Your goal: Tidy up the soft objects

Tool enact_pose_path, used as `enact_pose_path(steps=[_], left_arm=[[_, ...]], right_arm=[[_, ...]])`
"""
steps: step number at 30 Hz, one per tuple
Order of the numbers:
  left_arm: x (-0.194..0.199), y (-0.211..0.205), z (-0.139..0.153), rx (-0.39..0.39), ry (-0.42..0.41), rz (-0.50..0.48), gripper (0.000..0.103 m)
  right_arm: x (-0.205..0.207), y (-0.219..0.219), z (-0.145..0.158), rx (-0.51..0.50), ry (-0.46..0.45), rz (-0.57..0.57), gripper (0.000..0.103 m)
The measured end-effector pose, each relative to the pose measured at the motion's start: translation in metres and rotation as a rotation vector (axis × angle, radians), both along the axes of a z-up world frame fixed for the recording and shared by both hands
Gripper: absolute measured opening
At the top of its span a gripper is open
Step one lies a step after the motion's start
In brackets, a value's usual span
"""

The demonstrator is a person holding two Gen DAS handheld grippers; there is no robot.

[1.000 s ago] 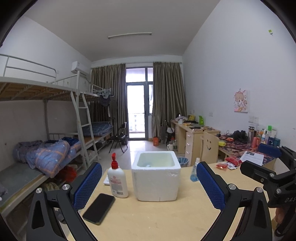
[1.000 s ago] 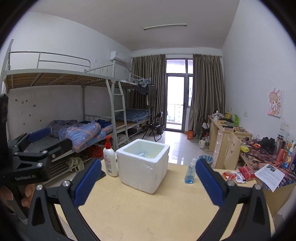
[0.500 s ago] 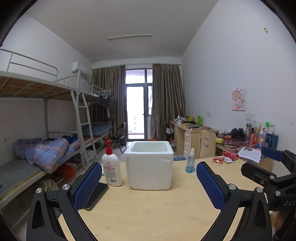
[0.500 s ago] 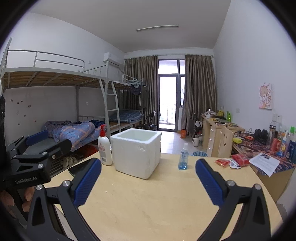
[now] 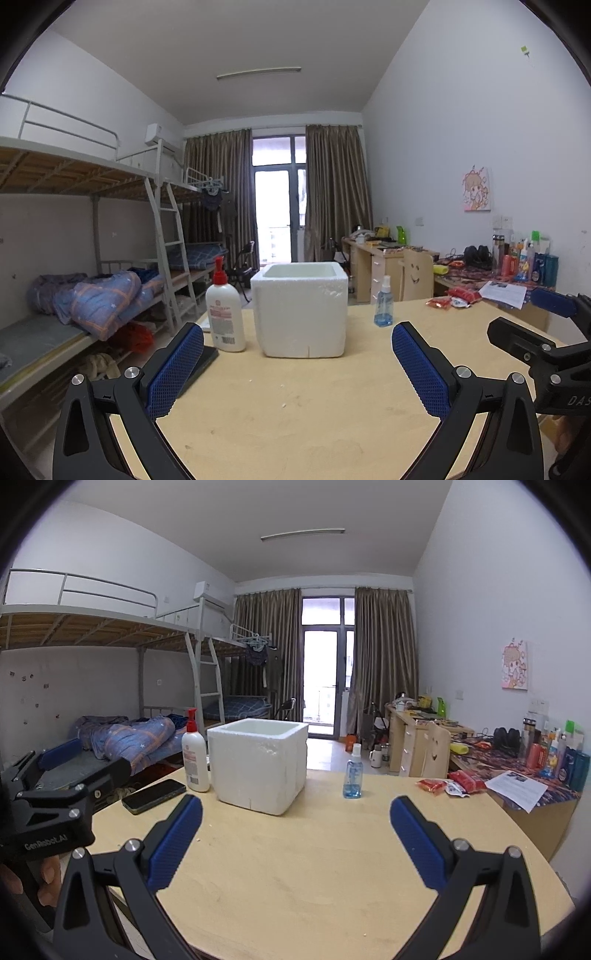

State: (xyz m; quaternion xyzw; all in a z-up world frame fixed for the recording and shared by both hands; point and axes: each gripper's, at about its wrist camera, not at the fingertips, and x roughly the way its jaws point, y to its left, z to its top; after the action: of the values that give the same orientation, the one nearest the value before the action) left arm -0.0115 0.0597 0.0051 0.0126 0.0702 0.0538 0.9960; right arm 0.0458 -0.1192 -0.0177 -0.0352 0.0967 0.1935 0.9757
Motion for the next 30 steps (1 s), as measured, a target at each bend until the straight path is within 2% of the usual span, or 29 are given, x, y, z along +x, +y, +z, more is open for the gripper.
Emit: enact_pose_path(steps=[6,13,24,30], left_arm=[[-0.003,0.010,-0.016,-0.007,-0.012,0.020,0.102],[-0.002,0.012,-0.032,-0.002,0.026,0.028,0.102],[-0.014,0.009,-0.026,0.011,0.002,0.030,0.102],[-0.014,0.005,-0.027,0.017,0.019,0.002,0.102]], right_arm=[[-0.001,0.002,-0.017,0.000,0.028,0.005,0.103],[-0.006,0.004,-0.034,-0.001,0.043,0.005,0.103],[-0.015,0.000,-0.026,0.008,0.012,-0.003,0.103],[-0.019,-0.001,-0.027,0.002,0.008,-0.014,0.103]])
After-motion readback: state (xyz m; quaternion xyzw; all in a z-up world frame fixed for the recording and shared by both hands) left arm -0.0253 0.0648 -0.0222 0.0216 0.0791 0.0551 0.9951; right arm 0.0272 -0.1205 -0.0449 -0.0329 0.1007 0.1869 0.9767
